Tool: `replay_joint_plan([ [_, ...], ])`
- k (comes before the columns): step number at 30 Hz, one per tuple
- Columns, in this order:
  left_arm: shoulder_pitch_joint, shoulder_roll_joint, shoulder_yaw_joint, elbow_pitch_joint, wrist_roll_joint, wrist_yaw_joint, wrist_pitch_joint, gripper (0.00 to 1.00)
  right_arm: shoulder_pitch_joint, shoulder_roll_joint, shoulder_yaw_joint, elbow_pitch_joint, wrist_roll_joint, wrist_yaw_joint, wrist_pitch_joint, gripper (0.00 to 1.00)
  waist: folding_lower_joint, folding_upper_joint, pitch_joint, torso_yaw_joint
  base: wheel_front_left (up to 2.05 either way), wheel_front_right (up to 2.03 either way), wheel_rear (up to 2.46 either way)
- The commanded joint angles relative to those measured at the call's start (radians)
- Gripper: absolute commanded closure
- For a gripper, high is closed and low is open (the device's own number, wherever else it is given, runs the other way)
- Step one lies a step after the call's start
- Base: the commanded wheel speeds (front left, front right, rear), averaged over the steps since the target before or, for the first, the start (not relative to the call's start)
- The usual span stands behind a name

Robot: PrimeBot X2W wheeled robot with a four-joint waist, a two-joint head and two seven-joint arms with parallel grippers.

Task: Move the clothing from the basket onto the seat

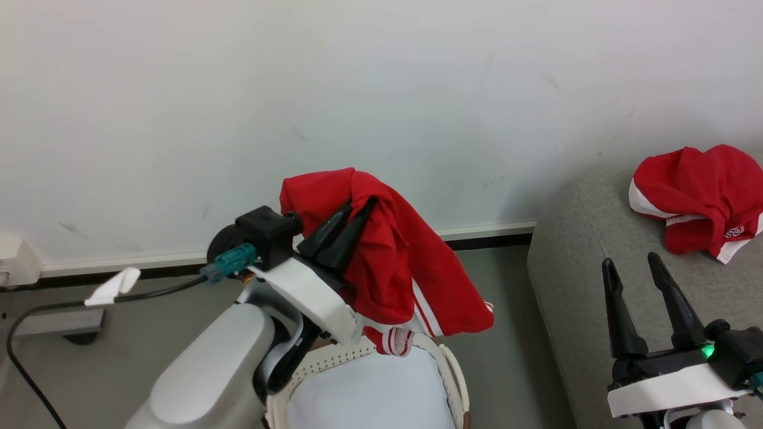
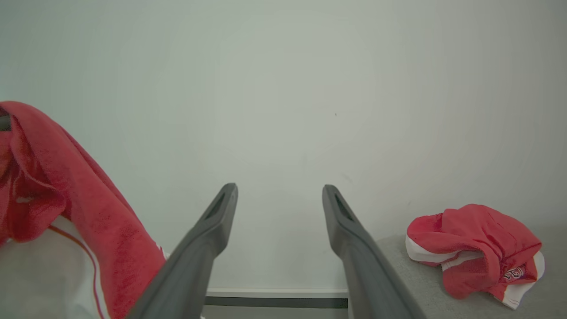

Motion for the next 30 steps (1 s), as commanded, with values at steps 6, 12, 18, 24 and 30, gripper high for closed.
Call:
replay_joint_plan([
  [6,0.022,0.028,0.006,-0.101,-0.012,0.031,0.043,1.0,-0.015,-0.021,0.07,0.005,0.027,-0.002,0.001,0.0,0.0003,-0.0001,0.004,0.006,0.0,0.0,0.0],
  [12,0.047,0.037,-0.01,-0.142,-0.015,0.034,0.06,1.0,-0.092,-0.101,0.312,0.011,0.093,-0.002,0.001,0.0,0.0003,-0.0001,0.009,0.017,0.0,0.0,0.0],
  [18,0.058,0.018,-0.047,-0.144,-0.002,0.025,0.067,1.0,-0.275,-0.206,0.626,0.082,0.201,-0.002,0.027,0.0,0.0003,-0.0001,0.006,0.046,0.0,0.0,0.0],
  [24,0.062,-0.025,-0.099,-0.137,0.006,0.015,0.067,1.0,-0.446,-0.225,0.868,0.202,0.345,-0.002,0.098,0.0,0.0003,-0.0001,-0.007,0.102,0.0,0.0,0.0],
  [30,0.049,-0.066,-0.14,-0.137,0.006,-0.001,0.072,1.0,-0.519,-0.196,1.053,0.35,0.508,-0.002,0.123,0.0,0.0003,-0.0001,-0.03,0.169,0.0,0.0,0.0],
])
